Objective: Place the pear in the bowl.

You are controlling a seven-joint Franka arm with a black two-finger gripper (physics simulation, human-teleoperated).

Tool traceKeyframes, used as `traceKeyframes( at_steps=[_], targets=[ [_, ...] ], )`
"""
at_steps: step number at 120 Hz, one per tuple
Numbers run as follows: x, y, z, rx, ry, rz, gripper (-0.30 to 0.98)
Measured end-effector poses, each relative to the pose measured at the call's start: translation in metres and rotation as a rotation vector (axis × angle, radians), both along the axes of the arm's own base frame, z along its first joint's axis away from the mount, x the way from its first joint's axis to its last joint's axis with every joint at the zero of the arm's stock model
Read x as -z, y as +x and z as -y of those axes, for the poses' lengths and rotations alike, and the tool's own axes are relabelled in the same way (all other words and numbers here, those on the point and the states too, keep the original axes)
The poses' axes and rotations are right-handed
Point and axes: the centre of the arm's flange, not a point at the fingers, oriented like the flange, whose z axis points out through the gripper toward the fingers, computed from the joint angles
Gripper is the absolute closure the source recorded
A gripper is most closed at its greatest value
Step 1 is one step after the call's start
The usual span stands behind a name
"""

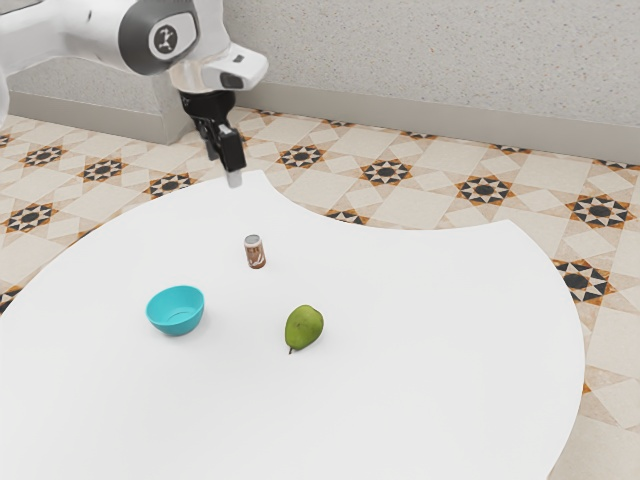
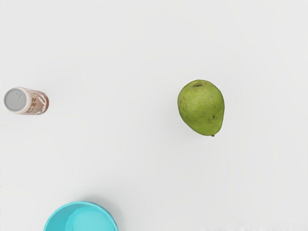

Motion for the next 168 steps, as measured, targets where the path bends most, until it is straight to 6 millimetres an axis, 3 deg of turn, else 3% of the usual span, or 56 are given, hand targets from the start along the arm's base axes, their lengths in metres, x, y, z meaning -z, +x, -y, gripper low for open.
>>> traceKeyframes(
  at_steps=[8,36,48,81,98,108,131,168],
  targets=[
    [0.006,0.003,-0.002,0.024,-0.001,-0.011,0.0],
    [0.083,0.029,0.004,0.114,-0.046,-0.138,0.0],
    [0.106,0.031,0.025,0.17,-0.06,-0.178,0.0],
    [0.166,0.0,0.049,0.176,-0.149,-0.304,0.0],
    [0.198,-0.018,0.062,0.135,-0.203,-0.303,0.0],
    [0.213,-0.019,0.07,0.114,-0.228,-0.279,0.0],
    [0.255,0.0,0.058,0.043,-0.263,-0.246,0.0],
    [0.285,0.025,0.043,-0.02,-0.28,-0.214,0.0]
  ],
)
